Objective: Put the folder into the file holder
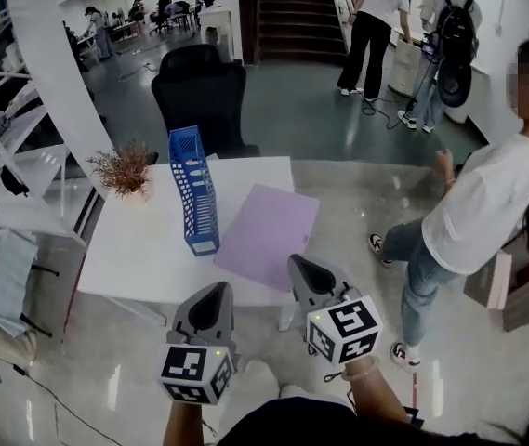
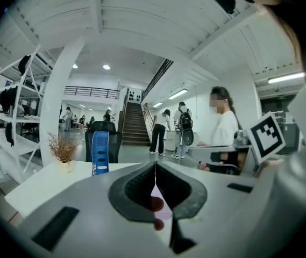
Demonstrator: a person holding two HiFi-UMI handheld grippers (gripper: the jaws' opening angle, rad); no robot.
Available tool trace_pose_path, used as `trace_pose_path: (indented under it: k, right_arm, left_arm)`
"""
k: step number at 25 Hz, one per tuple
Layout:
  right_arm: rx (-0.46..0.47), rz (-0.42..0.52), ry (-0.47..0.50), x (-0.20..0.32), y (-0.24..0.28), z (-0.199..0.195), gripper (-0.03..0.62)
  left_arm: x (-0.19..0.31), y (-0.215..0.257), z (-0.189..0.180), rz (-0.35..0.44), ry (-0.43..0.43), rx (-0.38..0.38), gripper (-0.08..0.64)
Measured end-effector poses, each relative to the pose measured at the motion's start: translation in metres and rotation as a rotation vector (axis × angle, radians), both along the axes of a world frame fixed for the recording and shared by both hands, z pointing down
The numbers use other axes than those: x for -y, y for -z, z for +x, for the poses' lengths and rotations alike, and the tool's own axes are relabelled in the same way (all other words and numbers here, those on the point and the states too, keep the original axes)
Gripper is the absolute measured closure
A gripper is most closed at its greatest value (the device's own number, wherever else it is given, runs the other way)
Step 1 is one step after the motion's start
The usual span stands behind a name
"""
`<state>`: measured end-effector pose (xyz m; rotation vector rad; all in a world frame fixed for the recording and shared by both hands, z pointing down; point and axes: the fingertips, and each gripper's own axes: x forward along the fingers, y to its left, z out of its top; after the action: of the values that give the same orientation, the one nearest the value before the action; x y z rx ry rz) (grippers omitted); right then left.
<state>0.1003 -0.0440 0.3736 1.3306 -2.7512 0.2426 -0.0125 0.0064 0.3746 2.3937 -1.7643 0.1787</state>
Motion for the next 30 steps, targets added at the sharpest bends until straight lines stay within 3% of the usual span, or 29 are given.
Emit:
trace_pose_path:
  k: [16, 30]
  right_arm:
    - [-0.035, -0.023, -0.078, 0.057, -0.009, -0.026, 0.591]
    - [-0.044, -0.066, -0.143, 0.106, -0.026, -0.016, 0.583]
  left_arm:
    - [0.057, -0.009, -0.029, -0.034, -0.101, -0.013, 0.554]
    - [0.107, -0.019, -0.025, -0.062, -0.168, -0.023, 0.554]
